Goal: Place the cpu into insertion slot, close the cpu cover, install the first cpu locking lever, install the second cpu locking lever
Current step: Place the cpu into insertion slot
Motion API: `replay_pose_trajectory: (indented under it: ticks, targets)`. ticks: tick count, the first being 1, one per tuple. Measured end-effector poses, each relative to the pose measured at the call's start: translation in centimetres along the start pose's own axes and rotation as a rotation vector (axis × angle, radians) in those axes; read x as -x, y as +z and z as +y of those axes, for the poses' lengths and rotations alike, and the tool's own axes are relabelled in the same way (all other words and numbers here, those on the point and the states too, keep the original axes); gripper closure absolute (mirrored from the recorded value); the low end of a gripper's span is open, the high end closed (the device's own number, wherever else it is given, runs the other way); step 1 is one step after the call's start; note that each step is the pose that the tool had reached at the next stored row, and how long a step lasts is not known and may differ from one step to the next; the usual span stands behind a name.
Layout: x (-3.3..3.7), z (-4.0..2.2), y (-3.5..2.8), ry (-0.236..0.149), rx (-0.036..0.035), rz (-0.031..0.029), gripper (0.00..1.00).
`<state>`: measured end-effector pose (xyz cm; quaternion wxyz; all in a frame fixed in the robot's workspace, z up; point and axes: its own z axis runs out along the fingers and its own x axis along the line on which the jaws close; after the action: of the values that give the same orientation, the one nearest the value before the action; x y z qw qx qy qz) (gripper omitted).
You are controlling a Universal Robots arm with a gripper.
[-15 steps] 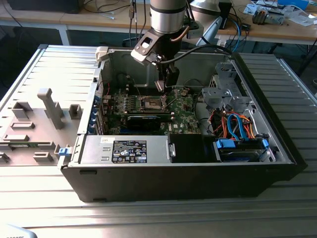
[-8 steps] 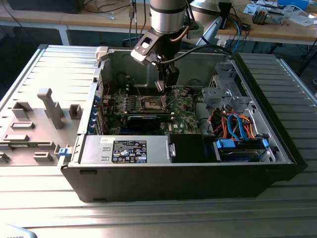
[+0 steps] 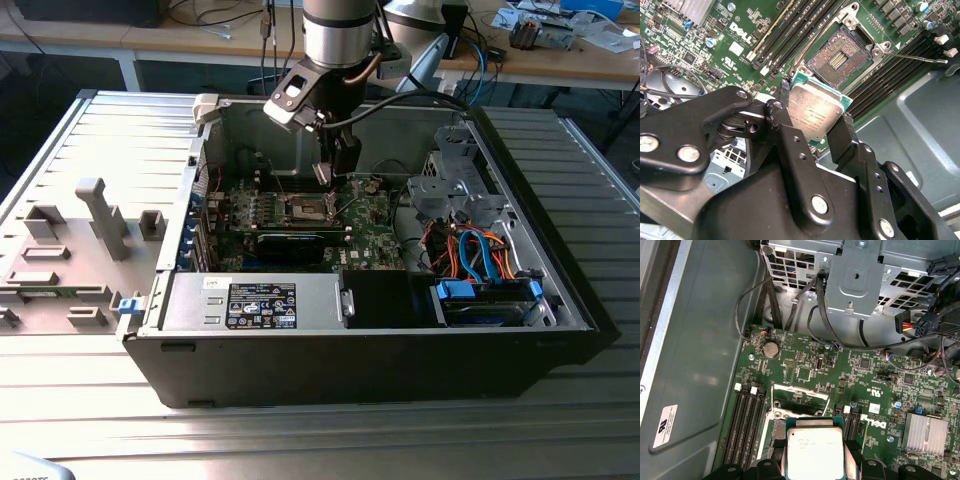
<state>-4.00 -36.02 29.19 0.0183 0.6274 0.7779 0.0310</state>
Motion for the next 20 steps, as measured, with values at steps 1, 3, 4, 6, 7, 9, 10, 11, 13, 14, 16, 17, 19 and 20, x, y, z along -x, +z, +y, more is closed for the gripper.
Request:
replay_pose_trajectory:
  ticks: [1,3,4,6,7,9,10,11,13,14,16,17,19,20]
  targets:
    - [0.0,0.0,0.0,0.001,0.0,-0.0001,0.45]
    - [0.0,0.0,0.02,0.003,0.0,-0.0003,0.45]
    - [0.0,0.0,0.02,0.005,0.0,-0.0004,0.45]
    - [0.0,0.0,0.02,0.006,0.0,-0.0005,0.45]
    - [0.0,0.0,0.03,0.007,0.0001,-0.0006,0.45]
    - [0.0,0.0,0.03,0.009,0.0001,-0.0007,0.45]
    - [0.0,0.0,0.04,0.01,0.0001,-0.0007,0.45]
    - [0.0,0.0,0.04,0.011,0.0001,-0.0008,0.45]
    - [0.0,0.0,0.06,0.013,0.0002,-0.0009,0.45]
    - [0.0,0.0,0.06,0.015,0.0002,-0.0011,0.45]
    - [0.0,0.0,0.07,0.016,0.0002,-0.0011,0.45]
    - [0.0,-0.01,0.07,0.017,0.0002,-0.0012,0.45]
    - [0.0,-0.01,0.08,0.019,0.0002,-0.0013,0.45]
    - [0.0,-0.01,0.08,0.02,0.0002,-0.0015,0.45]
